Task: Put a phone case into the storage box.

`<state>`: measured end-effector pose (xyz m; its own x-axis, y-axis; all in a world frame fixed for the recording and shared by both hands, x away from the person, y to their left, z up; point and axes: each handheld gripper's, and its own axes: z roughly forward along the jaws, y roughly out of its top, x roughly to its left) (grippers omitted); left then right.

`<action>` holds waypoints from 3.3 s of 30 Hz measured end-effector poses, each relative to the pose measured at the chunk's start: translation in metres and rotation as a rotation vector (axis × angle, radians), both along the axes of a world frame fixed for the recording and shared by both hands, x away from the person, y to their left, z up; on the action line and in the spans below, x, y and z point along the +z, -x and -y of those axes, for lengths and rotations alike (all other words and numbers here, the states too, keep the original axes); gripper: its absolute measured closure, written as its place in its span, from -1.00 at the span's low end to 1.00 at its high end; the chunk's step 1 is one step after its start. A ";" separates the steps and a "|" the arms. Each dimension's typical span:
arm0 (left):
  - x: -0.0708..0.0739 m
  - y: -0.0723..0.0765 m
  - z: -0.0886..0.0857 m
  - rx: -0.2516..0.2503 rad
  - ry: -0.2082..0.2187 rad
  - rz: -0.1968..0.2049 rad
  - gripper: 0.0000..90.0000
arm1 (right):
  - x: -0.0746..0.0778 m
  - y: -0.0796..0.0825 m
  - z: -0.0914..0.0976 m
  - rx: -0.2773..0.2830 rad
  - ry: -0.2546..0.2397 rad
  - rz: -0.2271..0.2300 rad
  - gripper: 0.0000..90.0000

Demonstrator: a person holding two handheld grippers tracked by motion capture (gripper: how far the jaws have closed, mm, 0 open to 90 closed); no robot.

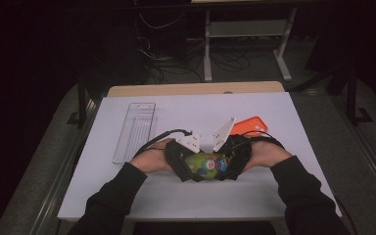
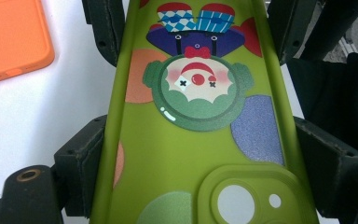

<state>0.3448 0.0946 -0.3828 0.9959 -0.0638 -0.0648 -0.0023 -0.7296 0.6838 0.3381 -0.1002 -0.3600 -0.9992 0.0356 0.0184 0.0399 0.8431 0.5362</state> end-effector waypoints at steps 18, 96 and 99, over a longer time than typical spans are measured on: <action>-0.001 -0.001 -0.008 0.096 -0.010 -0.015 -0.65 | 0.006 -0.004 0.021 -0.142 -0.116 -0.041 -0.85; -0.001 -0.010 -0.027 0.544 0.009 -0.047 -0.65 | -0.050 0.032 0.038 -0.691 -0.225 0.437 -0.97; -0.001 -0.009 -0.028 0.545 0.008 -0.048 -0.65 | -0.051 0.033 0.036 -0.676 -0.202 0.470 -0.97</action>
<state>0.3542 0.1222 -0.3836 0.8807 0.4601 -0.1128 0.4063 -0.6111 0.6793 0.3052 -0.1363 -0.4108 -0.6698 0.6686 -0.3231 0.2364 0.6045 0.7608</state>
